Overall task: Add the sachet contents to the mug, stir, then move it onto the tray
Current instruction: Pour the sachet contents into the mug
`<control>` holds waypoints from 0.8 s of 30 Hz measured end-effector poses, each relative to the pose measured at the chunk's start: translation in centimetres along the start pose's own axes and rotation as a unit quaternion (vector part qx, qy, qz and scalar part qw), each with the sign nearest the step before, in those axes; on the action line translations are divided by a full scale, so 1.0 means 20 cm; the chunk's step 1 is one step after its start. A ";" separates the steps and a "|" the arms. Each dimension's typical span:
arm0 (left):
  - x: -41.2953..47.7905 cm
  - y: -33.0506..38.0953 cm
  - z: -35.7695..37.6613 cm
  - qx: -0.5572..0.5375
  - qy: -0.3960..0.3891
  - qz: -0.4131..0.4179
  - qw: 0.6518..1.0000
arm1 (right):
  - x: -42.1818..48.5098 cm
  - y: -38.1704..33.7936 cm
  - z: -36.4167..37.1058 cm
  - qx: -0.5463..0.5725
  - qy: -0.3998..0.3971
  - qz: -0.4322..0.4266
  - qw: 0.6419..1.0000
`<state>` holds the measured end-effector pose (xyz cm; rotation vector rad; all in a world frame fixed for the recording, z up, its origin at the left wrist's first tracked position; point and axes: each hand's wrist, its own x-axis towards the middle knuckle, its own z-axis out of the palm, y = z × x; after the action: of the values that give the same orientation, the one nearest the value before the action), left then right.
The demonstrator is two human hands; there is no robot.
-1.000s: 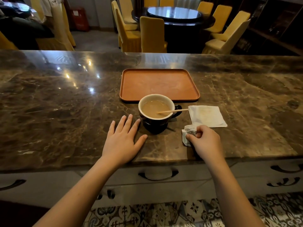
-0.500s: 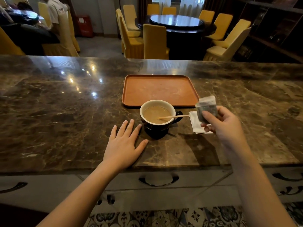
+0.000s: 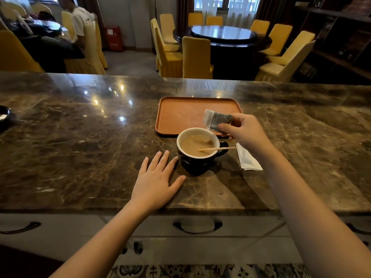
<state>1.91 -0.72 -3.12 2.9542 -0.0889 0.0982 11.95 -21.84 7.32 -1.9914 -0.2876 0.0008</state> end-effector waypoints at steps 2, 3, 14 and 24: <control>0.00 0.00 0.00 0.001 0.003 0.000 1.000 | 0.01 -0.01 0.01 -0.039 -0.009 -0.019 0.999; 0.00 -0.01 0.00 0.001 0.005 0.001 1.000 | 0.01 -0.01 0.01 -0.052 -0.013 -0.026 0.998; 0.00 0.00 0.00 0.001 0.005 -0.002 1.000 | 0.03 -0.01 0.03 -0.114 -0.019 -0.052 0.992; 0.00 -0.01 0.00 0.001 0.004 -0.001 1.000 | 0.03 -0.01 0.04 -0.162 -0.042 -0.070 0.984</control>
<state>1.99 -0.59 -3.23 2.9562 -0.0844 0.1097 12.32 -21.00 7.25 -2.2923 -0.5073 -0.0551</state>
